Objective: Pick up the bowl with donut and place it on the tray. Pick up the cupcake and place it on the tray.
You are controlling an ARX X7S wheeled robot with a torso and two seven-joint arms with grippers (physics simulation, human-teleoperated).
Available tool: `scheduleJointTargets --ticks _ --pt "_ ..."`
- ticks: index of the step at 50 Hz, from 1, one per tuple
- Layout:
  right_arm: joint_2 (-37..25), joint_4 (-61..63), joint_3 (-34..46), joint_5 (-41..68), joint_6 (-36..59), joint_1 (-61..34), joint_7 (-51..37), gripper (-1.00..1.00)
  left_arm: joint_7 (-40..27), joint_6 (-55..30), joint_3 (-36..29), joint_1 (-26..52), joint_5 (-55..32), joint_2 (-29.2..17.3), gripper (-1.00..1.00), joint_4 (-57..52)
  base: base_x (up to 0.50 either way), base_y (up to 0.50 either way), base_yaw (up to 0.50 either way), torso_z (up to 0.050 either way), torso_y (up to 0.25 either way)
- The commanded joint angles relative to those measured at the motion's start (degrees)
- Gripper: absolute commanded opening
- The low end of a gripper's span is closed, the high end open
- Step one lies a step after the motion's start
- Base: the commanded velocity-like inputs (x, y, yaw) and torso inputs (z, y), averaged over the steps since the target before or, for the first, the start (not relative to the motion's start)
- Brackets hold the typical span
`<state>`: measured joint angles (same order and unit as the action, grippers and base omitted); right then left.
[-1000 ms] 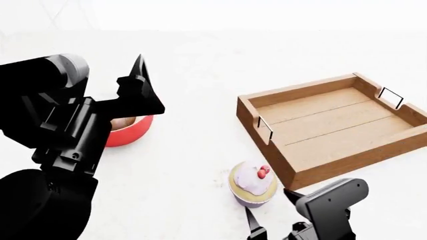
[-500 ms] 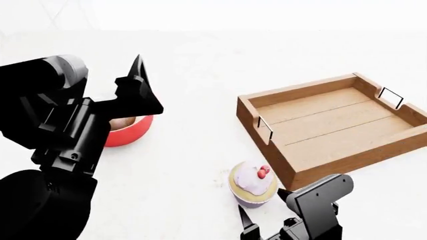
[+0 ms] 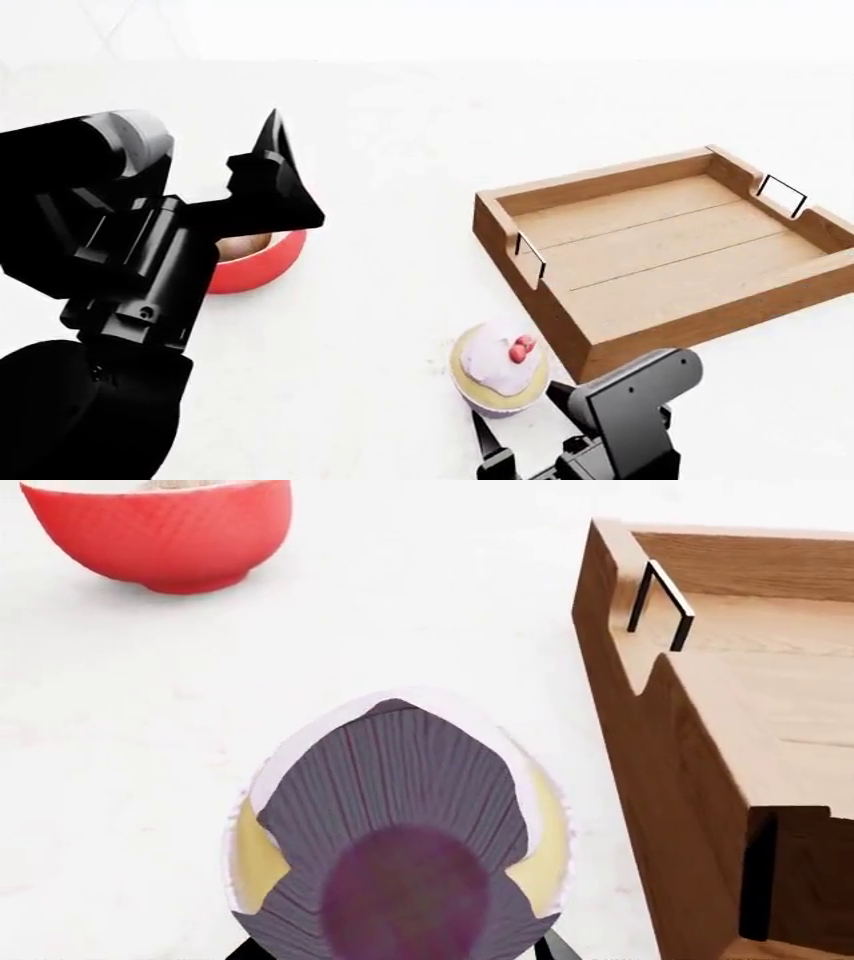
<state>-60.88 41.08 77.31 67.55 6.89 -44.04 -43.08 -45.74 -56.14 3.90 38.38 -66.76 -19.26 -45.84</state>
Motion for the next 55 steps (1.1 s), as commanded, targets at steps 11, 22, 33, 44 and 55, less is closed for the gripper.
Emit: scheduleJointTargets --ticks 11,22,33,44,55 --pt "-6.8 11.3 -3.8 -3.3 0.6 -3.6 -6.5 -1.0 -0.4 0.4 -0.3 0.2 -0.3 -0.9 1.0 -0.1 0.0 0.0 0.0 0.0 0.0" --pt "-8.3 15.5 -5.0 -2.5 2.2 -5.9 -8.7 -1.0 -5.5 -5.1 -0.8 3.9 -7.4 -4.9 1.0 -0.7 0.0 0.0 0.0 0.0 0.0" --pt "-10.7 17.1 -5.7 -2.4 1.9 -6.8 -9.7 -1.0 -25.8 -16.4 -11.6 23.5 -37.4 -16.9 1.0 5.6 0.0 0.0 0.0 0.0 0.0" --pt "-12.2 16.9 -5.3 -4.5 -0.1 -5.2 -9.5 -1.0 -24.0 -14.9 -14.6 24.0 -45.0 -17.7 1.0 12.8 0.0 0.0 0.0 0.0 0.0" --pt "-11.8 16.1 -5.2 -4.7 -0.5 -5.2 -9.6 -1.0 -16.1 -11.1 -11.4 16.9 -39.4 -12.6 1.0 16.7 0.0 0.0 0.0 0.0 0.0"
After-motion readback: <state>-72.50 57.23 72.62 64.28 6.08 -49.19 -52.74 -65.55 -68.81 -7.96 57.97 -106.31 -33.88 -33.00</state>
